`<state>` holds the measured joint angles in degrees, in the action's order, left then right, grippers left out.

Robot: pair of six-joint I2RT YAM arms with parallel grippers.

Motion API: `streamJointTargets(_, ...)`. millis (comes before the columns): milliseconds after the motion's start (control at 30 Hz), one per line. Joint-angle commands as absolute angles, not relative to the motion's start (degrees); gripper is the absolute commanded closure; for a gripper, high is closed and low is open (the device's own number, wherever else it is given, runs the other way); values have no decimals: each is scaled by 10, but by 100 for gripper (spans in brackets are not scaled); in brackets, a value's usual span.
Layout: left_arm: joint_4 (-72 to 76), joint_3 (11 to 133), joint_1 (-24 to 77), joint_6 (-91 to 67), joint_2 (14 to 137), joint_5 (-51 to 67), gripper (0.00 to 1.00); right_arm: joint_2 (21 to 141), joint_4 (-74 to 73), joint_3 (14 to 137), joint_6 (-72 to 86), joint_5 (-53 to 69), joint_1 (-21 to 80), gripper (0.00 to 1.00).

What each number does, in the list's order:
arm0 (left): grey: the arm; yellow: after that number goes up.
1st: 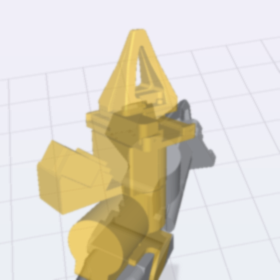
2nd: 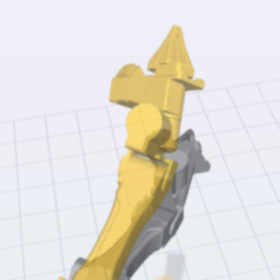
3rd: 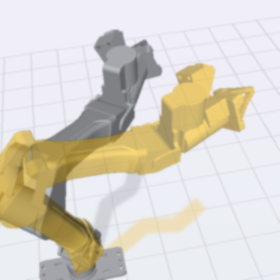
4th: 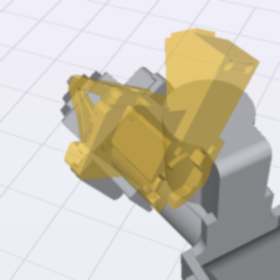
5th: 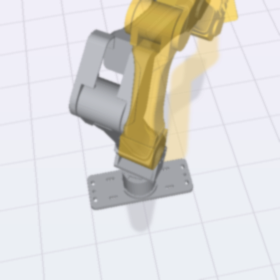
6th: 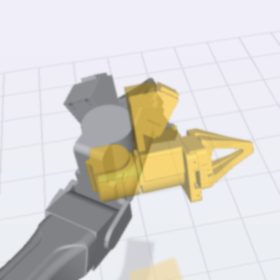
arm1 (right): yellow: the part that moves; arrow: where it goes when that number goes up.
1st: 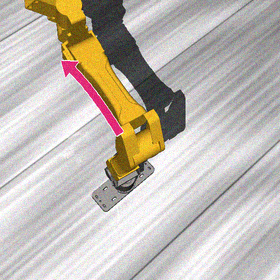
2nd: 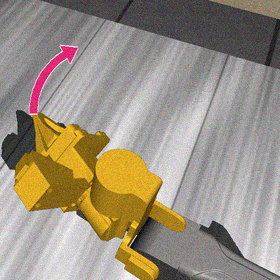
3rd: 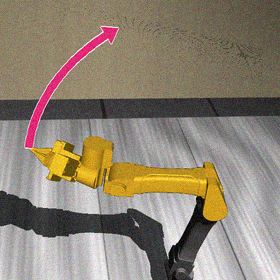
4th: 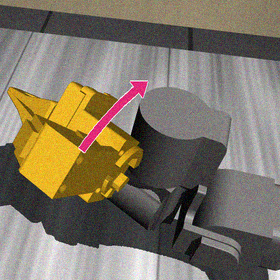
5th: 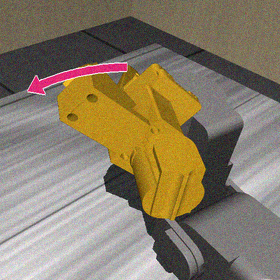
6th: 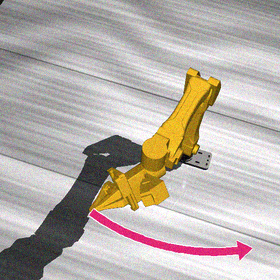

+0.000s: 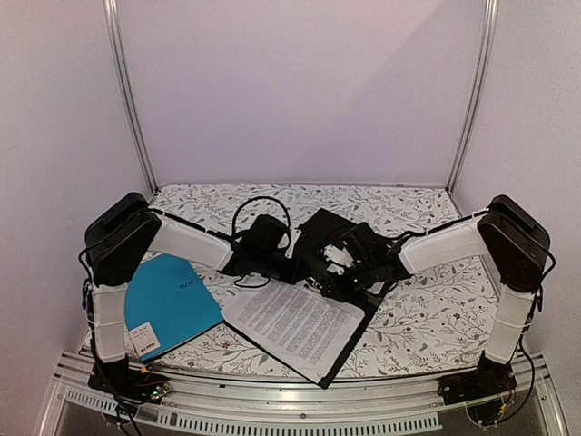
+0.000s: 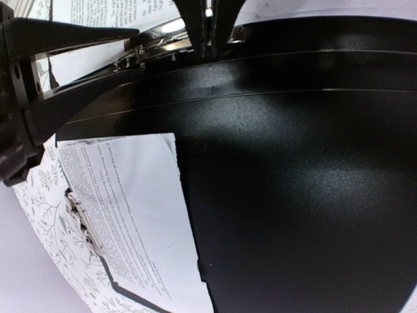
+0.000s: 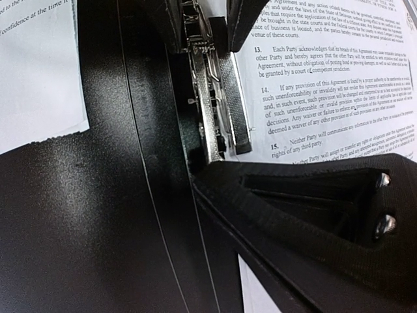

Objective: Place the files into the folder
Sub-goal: Clamp the file onto the spring clip on the folder.

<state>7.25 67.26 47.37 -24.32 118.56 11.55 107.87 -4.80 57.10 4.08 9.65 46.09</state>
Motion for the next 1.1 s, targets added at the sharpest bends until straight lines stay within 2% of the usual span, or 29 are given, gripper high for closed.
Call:
streamJointTargets(0, -115, 639, 459, -236, 1247, 95, 100, 1134, -164, 543, 59, 62, 455, 100)
streamJointTargets(267, -144, 653, 449, -225, 1282, 96, 100, 1137, -183, 543, 64, 62, 455, 100)
streamJointTargets(967, -128, 604, 459, -230, 1266, 103, 100, 1136, -212, 551, 84, 27, 472, 100)
streamJointTargets(1067, -132, 601, 466, -231, 1267, 99, 100, 1131, -215, 549, 84, 21, 475, 94)
